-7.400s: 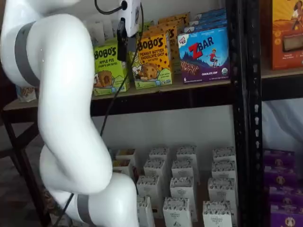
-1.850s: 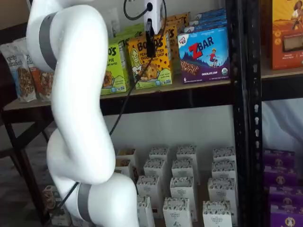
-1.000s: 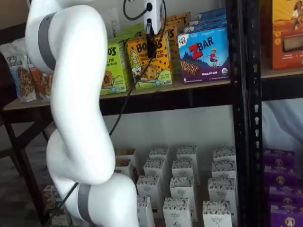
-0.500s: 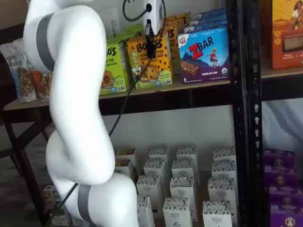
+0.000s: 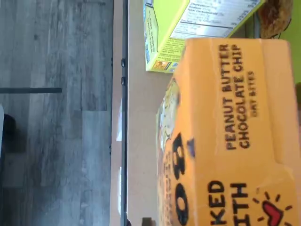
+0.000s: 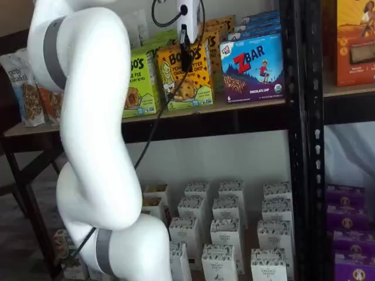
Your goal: Pick up the orange box on the top shelf, the fifth box from the left
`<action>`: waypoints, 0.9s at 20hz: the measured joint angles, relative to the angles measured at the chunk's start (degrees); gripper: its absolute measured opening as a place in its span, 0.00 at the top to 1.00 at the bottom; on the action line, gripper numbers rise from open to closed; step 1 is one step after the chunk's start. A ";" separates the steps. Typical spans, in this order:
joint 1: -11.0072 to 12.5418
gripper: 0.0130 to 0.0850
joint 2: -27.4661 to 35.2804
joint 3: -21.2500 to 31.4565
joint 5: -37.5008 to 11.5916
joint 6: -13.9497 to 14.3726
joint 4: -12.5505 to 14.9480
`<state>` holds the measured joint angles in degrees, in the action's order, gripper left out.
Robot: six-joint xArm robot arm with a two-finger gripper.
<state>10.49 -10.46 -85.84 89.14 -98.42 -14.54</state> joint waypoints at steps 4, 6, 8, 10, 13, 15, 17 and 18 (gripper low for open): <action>-0.06 0.39 -0.02 0.00 -0.10 0.03 0.19; -0.11 0.39 -0.04 0.04 -0.22 0.04 0.34; -0.11 0.39 -0.04 0.08 -0.36 0.02 0.42; -0.10 0.39 -0.03 0.09 -0.42 -0.01 0.44; -0.06 0.39 -0.03 0.14 -0.47 -0.04 0.41; -0.05 0.39 -0.06 0.19 -0.49 -0.05 0.40; -0.06 0.39 -0.06 0.19 -0.47 -0.04 0.38; -0.08 0.39 -0.06 0.18 -0.44 -0.02 0.38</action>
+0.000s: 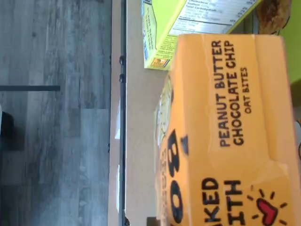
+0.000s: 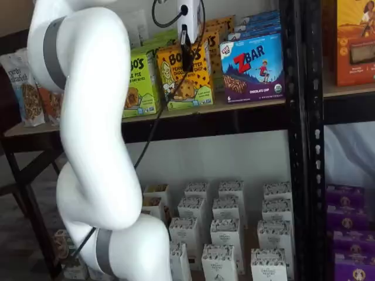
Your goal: Pick up the orange box on the top shelf, the fifth box from the left
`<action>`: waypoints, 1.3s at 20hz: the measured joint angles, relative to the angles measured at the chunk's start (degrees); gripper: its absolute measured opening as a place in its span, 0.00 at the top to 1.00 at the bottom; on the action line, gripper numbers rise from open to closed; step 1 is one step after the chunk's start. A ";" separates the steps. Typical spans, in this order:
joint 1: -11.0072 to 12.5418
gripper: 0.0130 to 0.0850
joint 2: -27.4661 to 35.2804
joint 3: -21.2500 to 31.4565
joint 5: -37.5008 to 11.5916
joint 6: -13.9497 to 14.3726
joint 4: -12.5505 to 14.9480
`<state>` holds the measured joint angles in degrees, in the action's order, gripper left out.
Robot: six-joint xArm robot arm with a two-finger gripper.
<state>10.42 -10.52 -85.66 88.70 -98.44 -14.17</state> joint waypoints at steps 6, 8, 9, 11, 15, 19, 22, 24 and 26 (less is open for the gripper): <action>-0.05 0.44 -0.01 -0.02 0.21 0.08 -0.12; -0.09 0.50 -0.03 -0.02 0.28 0.12 -0.11; -0.10 0.50 -0.04 -0.01 0.29 0.13 -0.10; -0.15 0.61 -0.09 0.05 0.27 0.18 -0.08; -0.23 0.67 -0.17 0.17 0.17 0.24 -0.05; -0.31 0.67 0.08 -0.29 0.86 0.33 0.19; -0.30 0.67 0.14 -0.68 1.61 0.45 0.12; -0.45 0.67 -0.02 -0.82 1.94 0.64 0.25; -0.74 0.67 -0.29 -0.89 2.19 0.92 0.58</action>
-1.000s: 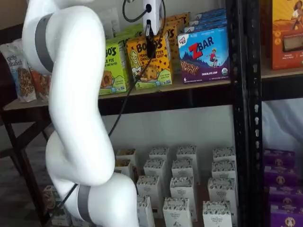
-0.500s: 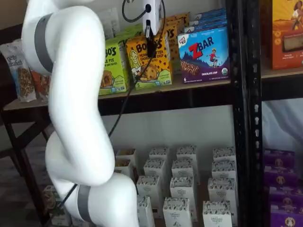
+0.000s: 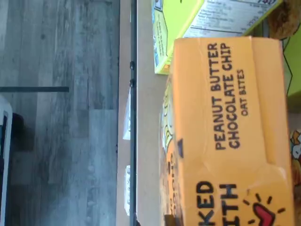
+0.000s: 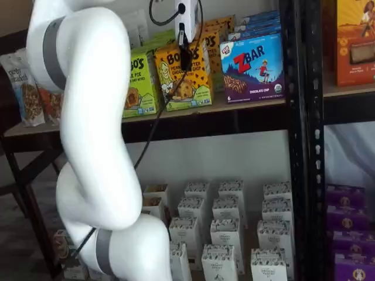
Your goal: Pick up the orange box on the top shelf, the fifth box from the left
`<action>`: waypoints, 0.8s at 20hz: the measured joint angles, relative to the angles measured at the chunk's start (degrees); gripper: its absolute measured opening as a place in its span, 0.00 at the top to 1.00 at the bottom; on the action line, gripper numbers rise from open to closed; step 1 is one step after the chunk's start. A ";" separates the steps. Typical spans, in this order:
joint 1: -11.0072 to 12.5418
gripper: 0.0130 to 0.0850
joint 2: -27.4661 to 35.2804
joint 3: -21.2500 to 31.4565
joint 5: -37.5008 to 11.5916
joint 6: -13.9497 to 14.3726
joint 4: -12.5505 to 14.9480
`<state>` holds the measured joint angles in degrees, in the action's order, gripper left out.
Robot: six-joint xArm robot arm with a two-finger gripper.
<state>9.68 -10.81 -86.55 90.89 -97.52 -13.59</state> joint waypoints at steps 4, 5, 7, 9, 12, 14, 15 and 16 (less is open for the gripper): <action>-0.89 0.67 -0.73 -0.53 1.50 0.98 1.01; -1.09 0.67 -0.95 -0.60 1.83 1.20 1.17; -1.56 0.67 -1.58 -0.88 3.13 1.84 1.36; -2.12 0.67 -2.53 -0.84 4.33 2.51 1.64; -2.93 0.67 -4.23 -0.16 5.89 3.37 2.35; -3.28 0.67 -5.69 0.71 6.95 3.77 2.66; -3.36 0.67 -6.28 1.10 7.32 3.87 2.76; -3.44 0.67 -7.01 1.62 7.84 3.97 2.89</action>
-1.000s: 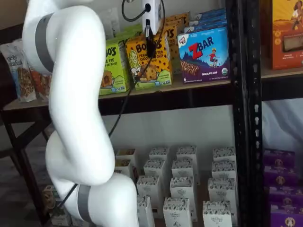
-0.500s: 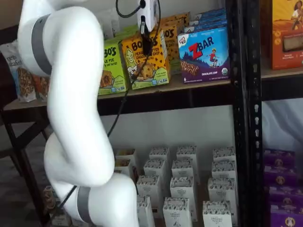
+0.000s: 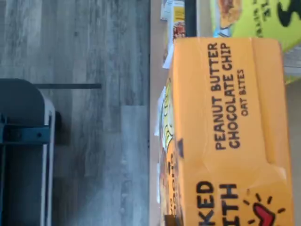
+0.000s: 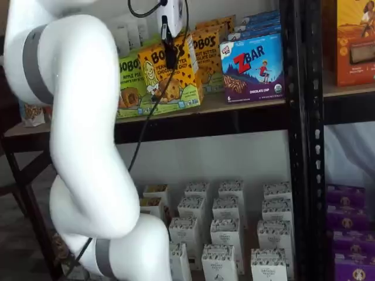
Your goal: Pick up the orange box on the top shelf, the fifth box from the left
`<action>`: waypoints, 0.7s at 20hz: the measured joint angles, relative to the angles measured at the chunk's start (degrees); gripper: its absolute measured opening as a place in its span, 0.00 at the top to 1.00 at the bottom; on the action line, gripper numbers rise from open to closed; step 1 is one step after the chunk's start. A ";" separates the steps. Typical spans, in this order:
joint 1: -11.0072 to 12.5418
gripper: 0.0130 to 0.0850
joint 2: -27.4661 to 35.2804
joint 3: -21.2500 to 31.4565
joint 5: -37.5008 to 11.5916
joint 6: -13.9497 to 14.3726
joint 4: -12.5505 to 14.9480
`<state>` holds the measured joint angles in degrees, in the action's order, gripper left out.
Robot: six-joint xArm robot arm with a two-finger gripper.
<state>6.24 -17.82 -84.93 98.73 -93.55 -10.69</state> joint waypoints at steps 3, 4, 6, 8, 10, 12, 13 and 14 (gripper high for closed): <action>-0.17 0.67 -2.29 1.79 1.37 0.22 0.25; -0.17 0.67 -3.10 2.47 1.74 0.24 0.25; -0.14 0.67 -4.80 4.17 1.61 0.26 0.15; -0.35 0.67 -6.48 6.01 1.10 0.42 0.19; -0.63 0.67 -8.07 7.82 0.64 0.66 0.14; -0.67 0.67 -9.21 9.14 0.47 0.78 -0.26; -0.65 0.67 -9.73 9.75 0.47 0.80 -0.52; -0.62 0.67 -10.19 10.28 0.47 0.81 -0.70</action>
<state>5.61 -28.01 -74.65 99.20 -92.74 -11.39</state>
